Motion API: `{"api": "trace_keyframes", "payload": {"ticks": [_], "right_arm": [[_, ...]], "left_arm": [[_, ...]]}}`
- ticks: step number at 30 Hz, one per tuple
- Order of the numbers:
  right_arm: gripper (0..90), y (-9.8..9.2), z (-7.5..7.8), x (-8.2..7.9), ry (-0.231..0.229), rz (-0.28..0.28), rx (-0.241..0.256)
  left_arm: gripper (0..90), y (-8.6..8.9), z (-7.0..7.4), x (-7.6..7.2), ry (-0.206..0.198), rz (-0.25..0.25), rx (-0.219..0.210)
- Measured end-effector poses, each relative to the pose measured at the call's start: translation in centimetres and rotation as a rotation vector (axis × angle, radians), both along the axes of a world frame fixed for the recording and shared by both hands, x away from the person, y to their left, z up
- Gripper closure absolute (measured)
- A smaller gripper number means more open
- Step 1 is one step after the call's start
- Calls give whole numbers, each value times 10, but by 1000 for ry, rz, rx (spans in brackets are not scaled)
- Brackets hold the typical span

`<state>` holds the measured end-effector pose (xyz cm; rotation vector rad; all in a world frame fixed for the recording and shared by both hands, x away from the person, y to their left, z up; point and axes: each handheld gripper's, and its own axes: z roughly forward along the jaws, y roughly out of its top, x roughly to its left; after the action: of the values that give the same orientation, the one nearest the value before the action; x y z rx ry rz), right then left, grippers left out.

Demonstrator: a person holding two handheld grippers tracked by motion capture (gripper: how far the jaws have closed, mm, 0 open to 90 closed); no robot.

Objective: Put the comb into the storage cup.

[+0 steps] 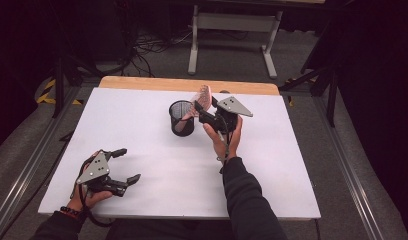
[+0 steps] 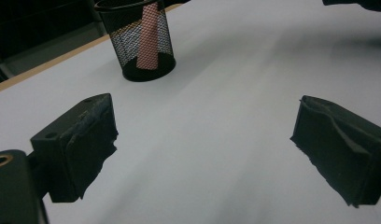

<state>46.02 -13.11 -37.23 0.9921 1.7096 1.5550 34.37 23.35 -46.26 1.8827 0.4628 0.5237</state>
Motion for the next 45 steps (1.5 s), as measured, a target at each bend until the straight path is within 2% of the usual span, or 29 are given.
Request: {"api": "trace_keyframes", "payload": {"ticks": [1, 7, 12, 13, 20, 23, 24, 27, 32, 41, 45], "right_arm": [[404, -2, 1, -1, -11, -17, 3], [378, -6, 3, -1, 2, -28, 0], [354, -8, 6, -4, -17, -27, -3], [340, -8, 8, -6, -28, -32, -27], [302, -8, 15, -10, -55, -31, -55], [287, -7, 17, -12, -66, -25, -81], [279, -6, 19, -13, -75, -38, -104], [275, -5, 21, -14, -87, -56, -123], [263, -4, 24, -17, -100, -54, -165], [237, -4, 31, -23, -120, -41, -189], [222, -3, 35, -27, -131, -26, -218]], "left_arm": [[71, 0, 0, 0, -1, 3, 3], [71, 0, 0, 0, -2, 4, 1], [71, 0, 0, 0, -3, 6, 4], [71, 0, 0, 0, -4, 7, 7], [71, 0, 1, 0, -7, 14, 11], [71, 0, 1, 0, -7, 14, 14], [71, 0, 1, 0, -6, 15, 13], [72, 0, 1, 0, -7, 16, 17], [72, 0, 1, 1, -7, 15, 15], [71, 0, 1, 0, -9, 17, 18], [71, 0, 1, 0, -9, 14, 17]]}}
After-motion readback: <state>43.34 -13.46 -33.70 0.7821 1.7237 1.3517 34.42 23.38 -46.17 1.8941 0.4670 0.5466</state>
